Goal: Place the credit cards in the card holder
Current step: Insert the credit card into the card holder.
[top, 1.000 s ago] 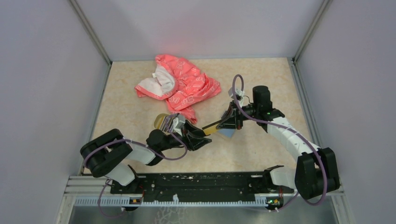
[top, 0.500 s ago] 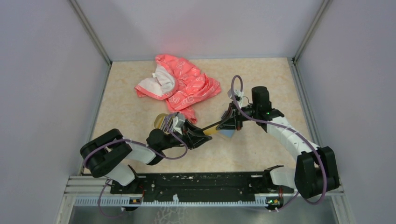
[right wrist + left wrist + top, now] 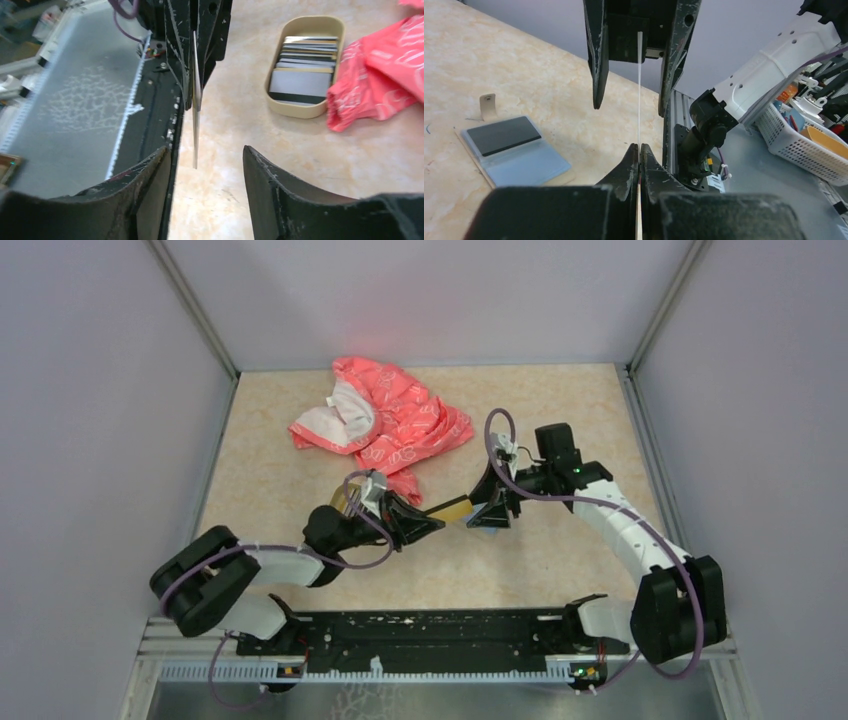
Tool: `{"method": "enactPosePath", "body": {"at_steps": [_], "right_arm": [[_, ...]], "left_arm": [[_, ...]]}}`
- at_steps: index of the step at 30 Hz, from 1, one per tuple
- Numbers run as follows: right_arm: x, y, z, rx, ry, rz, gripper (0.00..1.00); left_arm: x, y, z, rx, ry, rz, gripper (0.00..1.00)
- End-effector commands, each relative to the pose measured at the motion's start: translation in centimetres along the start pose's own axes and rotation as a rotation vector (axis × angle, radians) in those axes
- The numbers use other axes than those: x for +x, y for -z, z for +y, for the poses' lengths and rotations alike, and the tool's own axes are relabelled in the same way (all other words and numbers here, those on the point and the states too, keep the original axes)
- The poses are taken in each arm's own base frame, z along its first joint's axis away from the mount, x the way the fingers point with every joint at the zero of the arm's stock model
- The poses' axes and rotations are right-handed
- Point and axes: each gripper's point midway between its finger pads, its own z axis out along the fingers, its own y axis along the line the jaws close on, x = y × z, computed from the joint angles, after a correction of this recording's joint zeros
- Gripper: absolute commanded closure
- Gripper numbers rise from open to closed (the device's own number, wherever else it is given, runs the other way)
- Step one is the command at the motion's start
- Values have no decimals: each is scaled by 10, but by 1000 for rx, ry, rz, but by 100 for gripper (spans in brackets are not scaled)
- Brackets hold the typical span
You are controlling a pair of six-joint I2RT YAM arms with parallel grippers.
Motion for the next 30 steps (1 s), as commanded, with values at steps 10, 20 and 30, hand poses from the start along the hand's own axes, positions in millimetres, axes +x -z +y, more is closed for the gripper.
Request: {"method": "enactPosePath", "body": {"at_steps": [10, 20, 30], "right_arm": [[-4, 5, 4, 18, 187, 90, 41], [13, -7, -3, 10, 128, 132, 60], [21, -11, -12, 34, 99, 155, 61]], "left_arm": [[56, 24, 16, -39, 65, 683, 100], [48, 9, 14, 18, 64, 716, 100], [42, 6, 7, 56, 55, 700, 100]]}}
